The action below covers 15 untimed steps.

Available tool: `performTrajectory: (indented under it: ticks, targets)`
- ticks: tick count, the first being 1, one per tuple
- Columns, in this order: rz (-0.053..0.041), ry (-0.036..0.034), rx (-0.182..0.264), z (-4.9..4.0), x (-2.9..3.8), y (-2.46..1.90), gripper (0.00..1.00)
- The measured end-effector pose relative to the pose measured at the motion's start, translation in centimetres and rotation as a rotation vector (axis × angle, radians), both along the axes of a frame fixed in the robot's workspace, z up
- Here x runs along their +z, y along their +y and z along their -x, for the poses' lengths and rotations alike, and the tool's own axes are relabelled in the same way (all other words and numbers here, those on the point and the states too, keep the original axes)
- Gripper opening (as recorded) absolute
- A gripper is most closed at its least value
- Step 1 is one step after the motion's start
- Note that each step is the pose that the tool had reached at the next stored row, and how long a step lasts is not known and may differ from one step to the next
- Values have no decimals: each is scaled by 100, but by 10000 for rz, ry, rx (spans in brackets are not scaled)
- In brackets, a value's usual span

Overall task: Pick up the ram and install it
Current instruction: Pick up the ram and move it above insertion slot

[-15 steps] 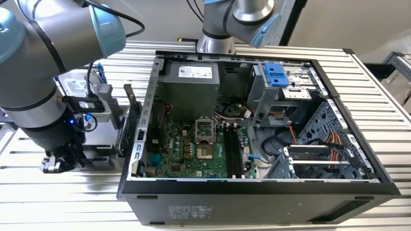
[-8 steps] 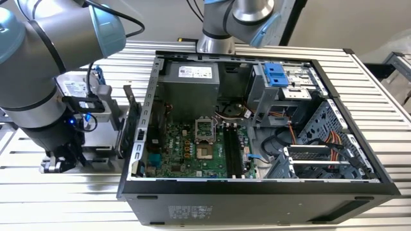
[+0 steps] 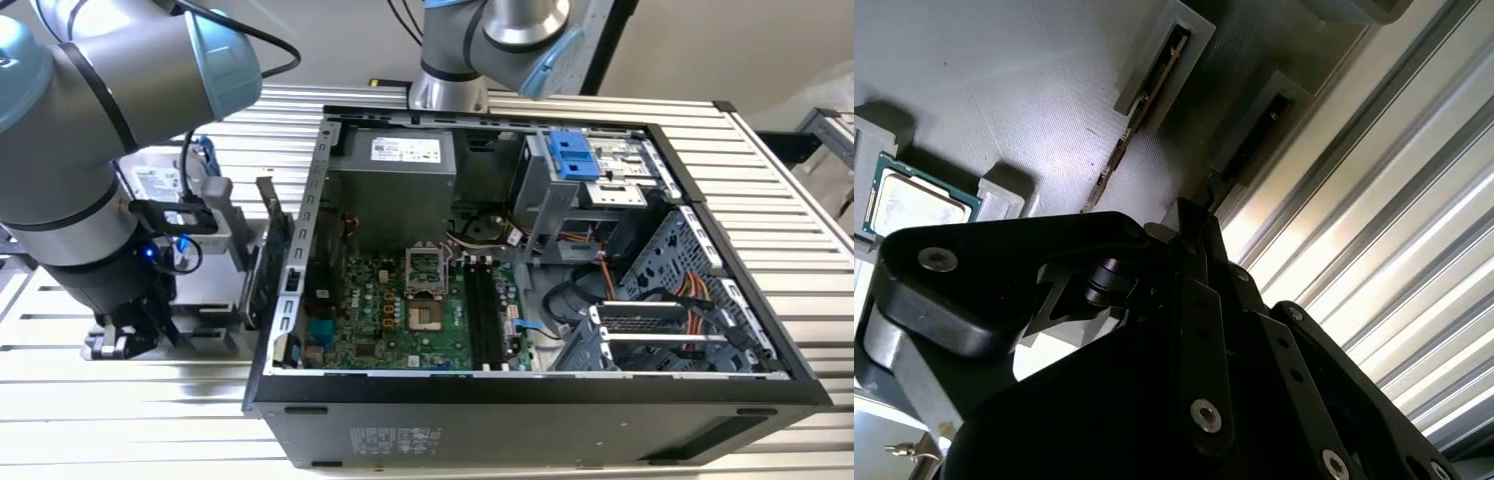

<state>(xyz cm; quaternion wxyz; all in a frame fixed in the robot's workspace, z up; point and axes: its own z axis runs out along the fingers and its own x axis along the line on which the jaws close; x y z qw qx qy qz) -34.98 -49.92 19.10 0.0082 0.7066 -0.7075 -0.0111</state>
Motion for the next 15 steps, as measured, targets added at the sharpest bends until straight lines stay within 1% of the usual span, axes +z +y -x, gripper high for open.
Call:
performTrajectory:
  ticks: [10, 15]
  targets:
    - [-4, -4, 0, 0, 2, 1, 0]
    - [-2, -2, -1, 0, 77, 0, 0]
